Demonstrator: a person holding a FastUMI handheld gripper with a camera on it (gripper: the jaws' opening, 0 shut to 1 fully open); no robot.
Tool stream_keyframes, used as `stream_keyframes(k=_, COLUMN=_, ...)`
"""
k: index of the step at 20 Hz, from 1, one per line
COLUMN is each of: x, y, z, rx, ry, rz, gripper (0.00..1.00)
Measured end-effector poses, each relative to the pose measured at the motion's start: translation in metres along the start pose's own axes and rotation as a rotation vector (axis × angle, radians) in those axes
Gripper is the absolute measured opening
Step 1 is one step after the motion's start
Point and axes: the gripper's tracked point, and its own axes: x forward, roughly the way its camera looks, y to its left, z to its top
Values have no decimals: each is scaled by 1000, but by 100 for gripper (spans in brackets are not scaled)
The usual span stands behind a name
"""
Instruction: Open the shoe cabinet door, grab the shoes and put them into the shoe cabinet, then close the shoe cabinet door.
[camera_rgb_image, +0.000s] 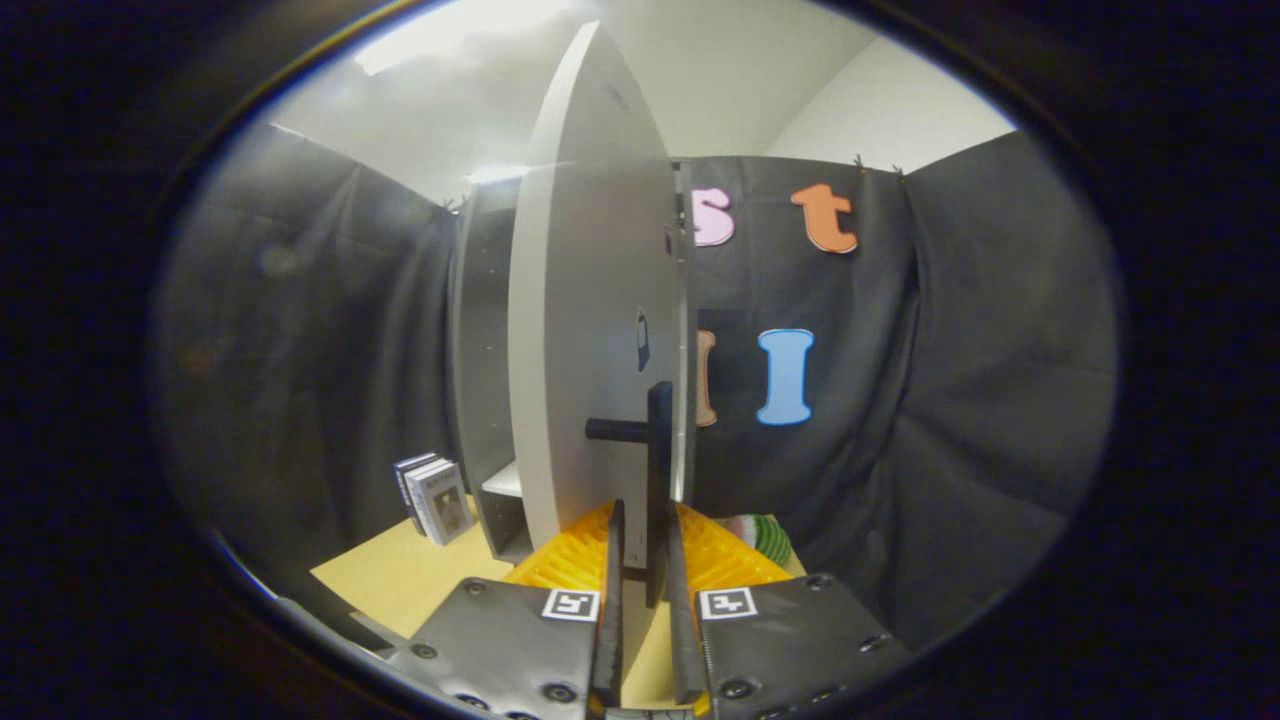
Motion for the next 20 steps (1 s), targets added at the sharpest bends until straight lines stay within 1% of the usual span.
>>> stream_keyframes(k=2, x=-2, y=-17, z=2, rx=33, ry=0, rz=12, gripper=17)
stream_keyframes(k=5, x=-5, y=-40, z=3, rx=35, ry=-2, rz=5, gripper=15)
stream_keyframes(k=8, x=-8, y=-37, z=12, rx=36, ry=-35, rz=47, gripper=15)
stream_keyframes(k=11, x=-11, y=-36, z=13, rx=1, ry=-28, rz=52, gripper=15)
stream_keyframes(k=14, x=-18, y=-37, z=16, rx=19, ry=-25, rz=34, gripper=15)
stream_keyframes(k=17, x=-50, y=-33, z=19, rx=4, ry=-53, rz=-6, gripper=16)
stream_keyframes(k=20, x=-66, y=-12, z=3, rx=-30, ry=-36, rz=-38, gripper=16)
